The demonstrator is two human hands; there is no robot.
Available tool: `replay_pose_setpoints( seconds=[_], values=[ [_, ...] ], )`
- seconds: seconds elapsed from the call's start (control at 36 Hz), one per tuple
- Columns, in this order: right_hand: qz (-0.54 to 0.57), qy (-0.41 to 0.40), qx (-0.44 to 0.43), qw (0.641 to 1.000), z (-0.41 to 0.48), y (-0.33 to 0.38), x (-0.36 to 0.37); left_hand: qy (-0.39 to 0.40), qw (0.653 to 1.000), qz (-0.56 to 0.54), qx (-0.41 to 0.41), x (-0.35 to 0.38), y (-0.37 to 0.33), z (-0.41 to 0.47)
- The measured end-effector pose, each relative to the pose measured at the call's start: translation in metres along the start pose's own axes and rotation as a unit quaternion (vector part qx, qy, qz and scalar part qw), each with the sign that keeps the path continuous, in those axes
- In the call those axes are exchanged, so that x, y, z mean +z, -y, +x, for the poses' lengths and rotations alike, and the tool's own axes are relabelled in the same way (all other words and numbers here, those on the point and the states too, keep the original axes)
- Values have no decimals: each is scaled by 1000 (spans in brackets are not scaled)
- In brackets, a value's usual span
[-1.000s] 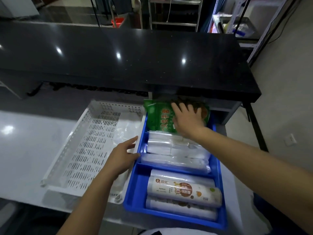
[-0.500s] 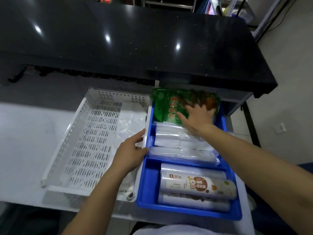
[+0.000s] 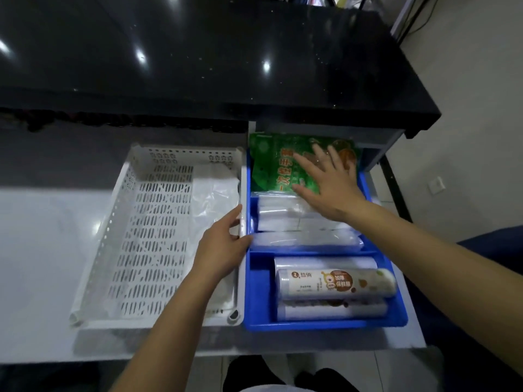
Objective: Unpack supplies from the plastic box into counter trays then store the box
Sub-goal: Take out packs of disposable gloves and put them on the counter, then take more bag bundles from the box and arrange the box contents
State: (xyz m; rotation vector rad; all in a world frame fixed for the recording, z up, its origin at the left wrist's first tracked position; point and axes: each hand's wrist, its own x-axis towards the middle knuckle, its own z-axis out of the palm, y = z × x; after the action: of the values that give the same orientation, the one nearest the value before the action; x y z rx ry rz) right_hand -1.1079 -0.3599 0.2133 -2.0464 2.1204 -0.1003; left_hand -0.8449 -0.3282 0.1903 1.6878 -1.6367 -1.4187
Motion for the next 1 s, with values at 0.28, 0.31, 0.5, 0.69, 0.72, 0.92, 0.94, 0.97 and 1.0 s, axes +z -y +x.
replay_pose_setpoints(
  seconds=[0.28, 0.31, 0.5, 0.69, 0.72, 0.92, 0.94, 0.97, 1.0],
  values=[
    [21, 93, -100, 990, -119, 18, -68, -73, 993, 81, 46, -10, -26, -51],
    [32, 80, -105, 991, -132, 22, -70, -109, 985, 106, 80, -5, -28, -66],
    [239, -18, -163, 957, -224, 59, -18, -304, 927, 152, 159, 61, 11, -172],
    [310, 135, -199, 920, -290, 95, 58, -272, 937, 215, -43, 99, 98, -288],
    [294, 160, -214, 918, -293, 102, 63, -274, 932, 223, -73, 98, 107, -302],
    [279, 252, -272, 886, -301, 168, 74, -349, 902, 178, -179, 70, 145, -371],
    [278, 261, -284, 880, -303, 179, 74, -359, 898, 169, -191, 67, 152, -377],
    [273, 269, -296, 875, -304, 190, 74, -365, 895, 158, -201, 63, 158, -383],
    [263, 274, -310, 872, -306, 201, 74, -369, 893, 147, -210, 59, 165, -389]
  ],
)
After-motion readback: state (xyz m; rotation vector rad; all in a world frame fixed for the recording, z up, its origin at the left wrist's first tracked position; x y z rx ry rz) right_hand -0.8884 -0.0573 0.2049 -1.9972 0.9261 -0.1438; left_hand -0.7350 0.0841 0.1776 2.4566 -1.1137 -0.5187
